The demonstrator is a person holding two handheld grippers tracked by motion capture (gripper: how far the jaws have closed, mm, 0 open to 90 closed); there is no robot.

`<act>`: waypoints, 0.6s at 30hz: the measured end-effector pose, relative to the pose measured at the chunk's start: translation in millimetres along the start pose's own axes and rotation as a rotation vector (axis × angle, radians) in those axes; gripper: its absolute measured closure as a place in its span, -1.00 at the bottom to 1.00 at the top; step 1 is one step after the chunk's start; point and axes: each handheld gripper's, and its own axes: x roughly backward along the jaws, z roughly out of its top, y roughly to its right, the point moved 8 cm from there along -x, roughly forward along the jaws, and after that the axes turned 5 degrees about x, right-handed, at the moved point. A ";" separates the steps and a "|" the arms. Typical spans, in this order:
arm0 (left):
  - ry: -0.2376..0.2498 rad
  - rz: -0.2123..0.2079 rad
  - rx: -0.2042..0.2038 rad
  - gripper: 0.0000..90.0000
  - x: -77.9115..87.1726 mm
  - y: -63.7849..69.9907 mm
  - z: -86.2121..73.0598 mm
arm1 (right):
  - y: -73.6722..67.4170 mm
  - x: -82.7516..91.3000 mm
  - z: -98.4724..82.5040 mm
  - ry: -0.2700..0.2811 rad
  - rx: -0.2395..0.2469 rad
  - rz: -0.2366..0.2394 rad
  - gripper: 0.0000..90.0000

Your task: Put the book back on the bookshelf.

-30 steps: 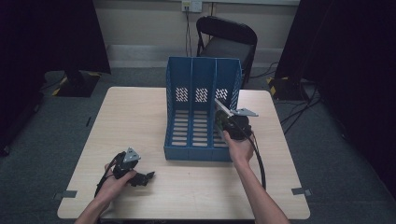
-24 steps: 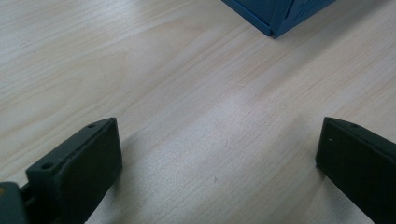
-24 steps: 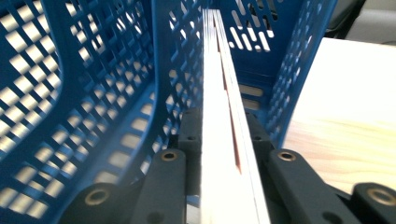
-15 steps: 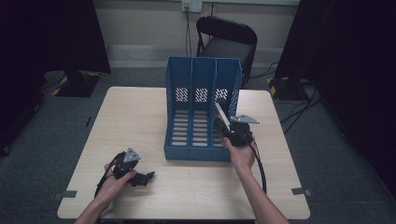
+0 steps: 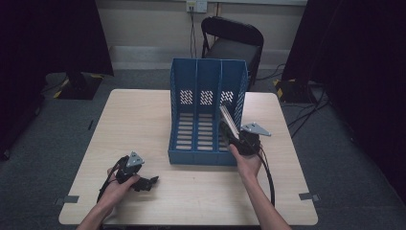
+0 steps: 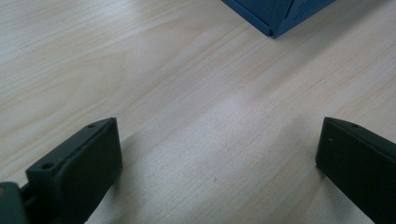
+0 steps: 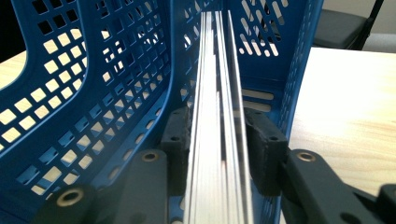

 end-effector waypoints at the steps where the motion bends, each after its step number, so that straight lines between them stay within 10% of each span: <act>1: 0.000 0.000 0.000 -1.00 0.0 0.0 0.0 | 0.0 0.1 0.3 0.014 -0.021 0.004 0.36; 18: -0.001 -0.001 -0.003 -1.00 -0.3 0.1 0.3 | 0.0 -7.2 -3.0 0.013 -0.002 -0.061 0.65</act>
